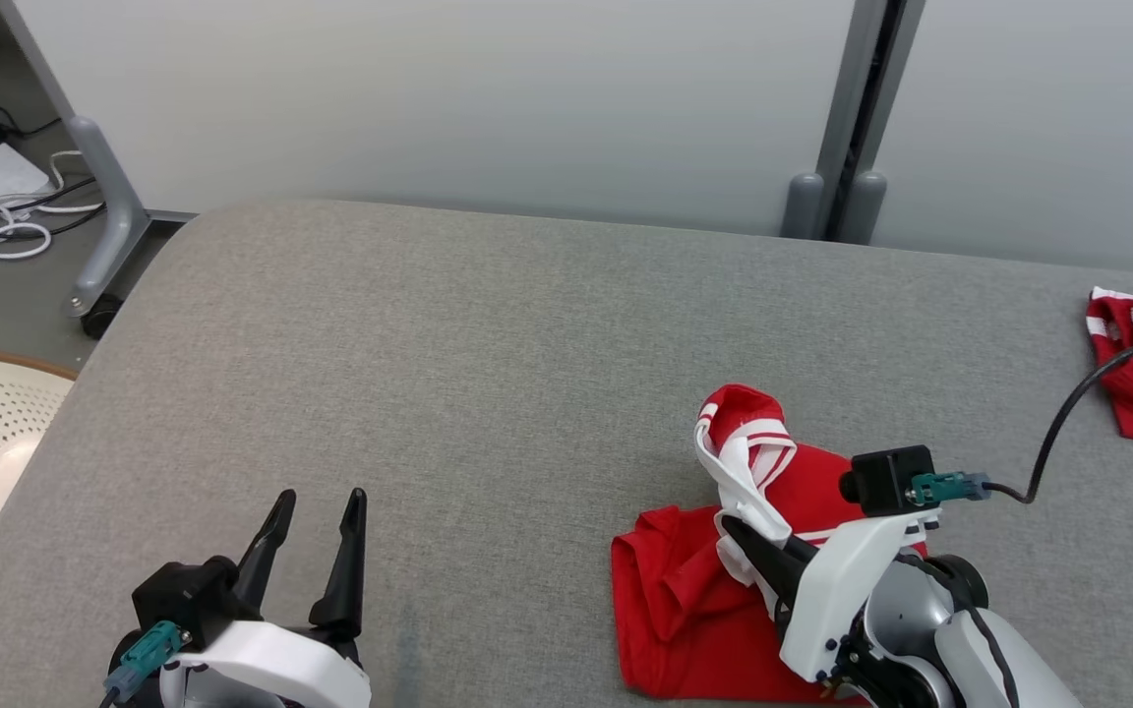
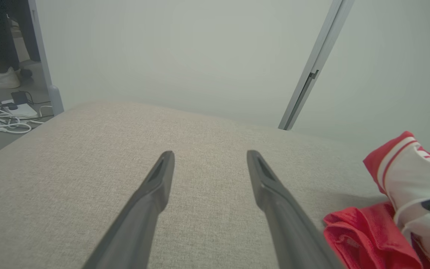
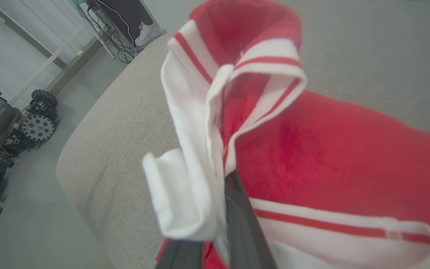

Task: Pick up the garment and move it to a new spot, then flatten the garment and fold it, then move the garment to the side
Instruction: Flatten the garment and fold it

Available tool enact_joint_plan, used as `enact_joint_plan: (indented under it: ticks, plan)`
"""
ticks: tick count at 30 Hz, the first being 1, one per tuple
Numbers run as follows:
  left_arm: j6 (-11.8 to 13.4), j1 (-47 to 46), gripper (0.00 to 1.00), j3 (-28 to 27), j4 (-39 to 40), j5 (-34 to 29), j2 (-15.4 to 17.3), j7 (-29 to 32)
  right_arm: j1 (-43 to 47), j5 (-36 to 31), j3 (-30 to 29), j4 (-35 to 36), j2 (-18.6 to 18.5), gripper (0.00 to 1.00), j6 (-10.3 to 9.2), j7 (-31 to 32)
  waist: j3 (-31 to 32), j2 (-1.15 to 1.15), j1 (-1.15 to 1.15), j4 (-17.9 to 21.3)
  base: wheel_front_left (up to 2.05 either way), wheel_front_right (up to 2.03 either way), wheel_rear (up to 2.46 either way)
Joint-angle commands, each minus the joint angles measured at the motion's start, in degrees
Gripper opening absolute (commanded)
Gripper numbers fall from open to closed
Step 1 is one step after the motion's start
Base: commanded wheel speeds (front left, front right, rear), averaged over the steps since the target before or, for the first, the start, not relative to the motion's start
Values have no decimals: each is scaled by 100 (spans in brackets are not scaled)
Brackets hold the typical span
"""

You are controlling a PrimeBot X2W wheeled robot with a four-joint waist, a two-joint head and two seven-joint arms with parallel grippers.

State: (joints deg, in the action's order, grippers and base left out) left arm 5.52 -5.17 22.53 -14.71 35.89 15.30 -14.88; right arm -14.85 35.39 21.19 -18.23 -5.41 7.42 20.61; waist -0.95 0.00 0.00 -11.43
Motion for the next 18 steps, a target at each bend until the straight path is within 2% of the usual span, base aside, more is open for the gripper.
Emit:
enact_joint_plan:
  ticks: [1,4,6,7,9,10,11,14,18]
  plan:
    - [-27,-60,100,-3,-14,25,12,-3,-55,1,-13,-68,7,0,14,-19,-1,0,0,-82,0,0,0]
    - [-29,-66,100,1,-31,35,4,-4,-119,-35,-20,-282,69,0,14,-29,3,0,0,-155,0,0,0]
    - [-26,-78,100,0,-56,41,9,-4,-198,-74,-9,-570,128,9,14,-87,5,0,0,-238,0,0,0]
    - [-28,-81,100,0,-63,44,11,-5,-222,-61,28,-637,150,19,14,-98,6,0,0,-253,0,0,0]
    - [-28,-85,100,-1,-73,49,13,-7,-259,12,77,-752,183,45,14,-146,14,0,0,-274,0,0,0]
    - [-27,-82,100,-4,-76,52,17,-8,-275,37,107,-803,194,80,14,-169,15,0,0,-276,0,0,0]
    - [-23,-77,100,-9,-79,58,20,-9,-296,78,138,-834,203,100,14,-197,17,0,0,-273,0,0,0]
    - [-3,-54,100,-26,-78,56,16,-13,-360,265,260,-859,227,100,14,-321,26,0,0,-228,0,0,0]
    - [11,-31,100,-37,-65,48,19,-16,-410,681,420,-557,235,100,14,-523,57,0,0,-96,0,0,0]
